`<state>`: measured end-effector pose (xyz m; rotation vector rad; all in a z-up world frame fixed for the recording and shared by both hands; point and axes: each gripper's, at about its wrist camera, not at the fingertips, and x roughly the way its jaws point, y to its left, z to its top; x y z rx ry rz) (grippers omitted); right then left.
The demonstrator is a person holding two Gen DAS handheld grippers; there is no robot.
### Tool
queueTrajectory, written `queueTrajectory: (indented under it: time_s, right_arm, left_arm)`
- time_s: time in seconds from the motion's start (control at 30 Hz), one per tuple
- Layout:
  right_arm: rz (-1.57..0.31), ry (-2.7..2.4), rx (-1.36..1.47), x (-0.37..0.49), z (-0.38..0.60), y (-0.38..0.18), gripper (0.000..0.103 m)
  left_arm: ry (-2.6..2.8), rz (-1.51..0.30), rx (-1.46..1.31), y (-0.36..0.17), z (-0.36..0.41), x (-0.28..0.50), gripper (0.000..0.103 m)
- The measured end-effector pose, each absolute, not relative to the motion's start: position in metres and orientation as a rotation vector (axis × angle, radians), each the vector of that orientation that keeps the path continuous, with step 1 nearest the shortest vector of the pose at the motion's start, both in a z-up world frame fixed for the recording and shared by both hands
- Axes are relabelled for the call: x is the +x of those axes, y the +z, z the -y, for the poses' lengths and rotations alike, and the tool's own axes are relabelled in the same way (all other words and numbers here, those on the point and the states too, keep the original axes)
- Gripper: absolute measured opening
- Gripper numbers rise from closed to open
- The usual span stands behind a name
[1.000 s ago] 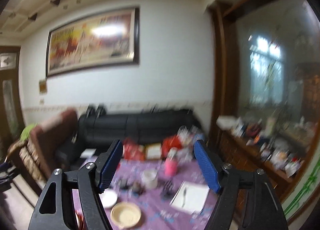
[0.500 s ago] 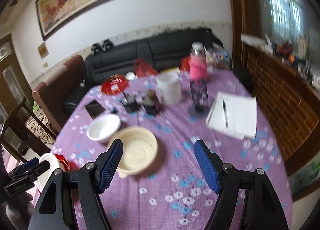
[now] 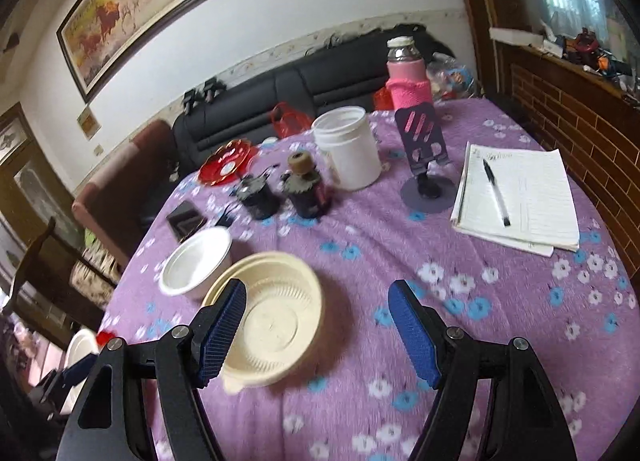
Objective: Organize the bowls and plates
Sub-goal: 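Move both grippers to the beige plastic bowl, then close the right gripper on the beige bowl rim while the left gripper grips it too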
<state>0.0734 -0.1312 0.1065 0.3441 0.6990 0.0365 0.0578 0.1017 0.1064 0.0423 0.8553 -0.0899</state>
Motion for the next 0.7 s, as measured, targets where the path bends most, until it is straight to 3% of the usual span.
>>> queueTrajectory:
  time_s: [0.23, 0.3, 0.37, 0.63, 0.7]
  right_arm:
    - [-0.758, 0.045, 0.385, 0.104, 0.137, 0.057, 0.075]
    - [-0.798, 0.067, 0.375, 0.111, 0.134, 0.044, 0.064]
    - [-0.826, 0.096, 0.381, 0.115, 0.131, 0.036, 0.060]
    - [-0.876, 0.171, 0.395, 0.126, 0.116, 0.018, 0.060]
    - [-0.888, 0.182, 0.401, 0.127, 0.114, 0.015, 0.050]
  left_arm:
    - [-0.024, -0.861, 0.097, 0.087, -0.090, 0.080, 0.096]
    - [-0.004, -0.872, 0.091, 0.081, -0.091, 0.088, 0.096]
    - [0.012, -0.873, 0.093, 0.077, -0.090, 0.094, 0.096]
    - [0.017, -0.890, 0.099, 0.067, -0.085, 0.112, 0.096]
    - [0.013, -0.895, 0.099, 0.066, -0.083, 0.115, 0.096]
